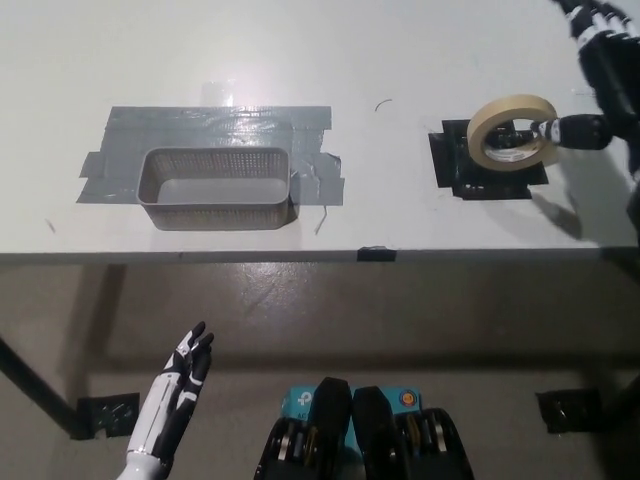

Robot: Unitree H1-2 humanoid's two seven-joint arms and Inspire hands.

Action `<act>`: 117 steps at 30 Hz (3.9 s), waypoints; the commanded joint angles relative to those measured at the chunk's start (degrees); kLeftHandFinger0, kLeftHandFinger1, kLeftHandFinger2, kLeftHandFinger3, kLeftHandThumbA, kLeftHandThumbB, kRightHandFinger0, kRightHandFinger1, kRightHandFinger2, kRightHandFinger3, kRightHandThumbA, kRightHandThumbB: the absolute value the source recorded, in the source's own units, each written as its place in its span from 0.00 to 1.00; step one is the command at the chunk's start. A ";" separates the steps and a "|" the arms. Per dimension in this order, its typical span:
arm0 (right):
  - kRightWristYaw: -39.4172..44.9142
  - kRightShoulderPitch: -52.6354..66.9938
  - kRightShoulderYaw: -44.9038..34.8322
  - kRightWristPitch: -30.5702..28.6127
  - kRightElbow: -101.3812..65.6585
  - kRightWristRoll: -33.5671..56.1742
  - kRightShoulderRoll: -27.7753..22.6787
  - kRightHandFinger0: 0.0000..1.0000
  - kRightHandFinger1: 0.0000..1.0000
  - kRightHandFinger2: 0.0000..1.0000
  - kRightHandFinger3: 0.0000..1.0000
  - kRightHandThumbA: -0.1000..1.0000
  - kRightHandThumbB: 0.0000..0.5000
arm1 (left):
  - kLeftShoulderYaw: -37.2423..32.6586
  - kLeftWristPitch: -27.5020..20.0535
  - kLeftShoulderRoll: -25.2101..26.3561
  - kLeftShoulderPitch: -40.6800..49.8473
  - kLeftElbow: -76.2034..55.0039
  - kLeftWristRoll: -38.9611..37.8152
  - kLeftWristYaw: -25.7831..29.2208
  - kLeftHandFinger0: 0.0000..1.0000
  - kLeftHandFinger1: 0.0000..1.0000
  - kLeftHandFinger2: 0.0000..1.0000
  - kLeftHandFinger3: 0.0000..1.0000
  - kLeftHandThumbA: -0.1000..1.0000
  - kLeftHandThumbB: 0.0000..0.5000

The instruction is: The robot picks the tape placed on the black area with right hand and places it in the small grey container.

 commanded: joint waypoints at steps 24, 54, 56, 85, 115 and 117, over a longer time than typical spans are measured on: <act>0.36 -16.45 6.20 4.97 24.73 -1.46 3.60 1.00 1.00 1.00 1.00 1.00 0.72 | -0.01 -0.28 1.01 2.18 -3.35 -0.03 -0.84 1.00 1.00 1.00 1.00 0.93 0.33; -11.65 -25.83 10.00 -0.05 50.81 -0.20 8.59 1.00 1.00 1.00 1.00 1.00 0.67 | -0.29 0.47 1.14 2.39 -5.01 -0.31 -2.50 1.00 1.00 1.00 1.00 0.96 0.33; -22.55 -25.36 8.81 -7.17 53.56 0.60 8.97 1.00 1.00 1.00 1.00 0.81 0.50 | -0.34 0.90 1.10 2.37 -5.31 -0.09 -2.55 1.00 1.00 1.00 1.00 0.97 0.34; -42.11 -26.79 8.18 -19.37 52.05 -0.64 11.43 0.00 0.38 0.77 0.85 0.00 0.40 | 0.08 1.81 2.35 1.10 -5.28 -0.70 -3.37 1.00 1.00 1.00 1.00 0.95 0.34; -42.88 -38.28 16.36 -18.30 66.34 -0.67 35.99 0.00 0.30 0.74 0.88 0.00 0.30 | -2.17 5.51 1.77 0.26 -7.66 0.39 -4.85 1.00 1.00 1.00 1.00 0.90 0.37; -43.05 -37.92 16.40 -19.05 67.31 -0.27 37.18 0.00 0.31 0.75 0.91 0.00 0.34 | -2.41 5.90 1.76 0.14 -7.97 -0.22 -5.16 1.00 1.00 1.00 1.00 0.88 0.36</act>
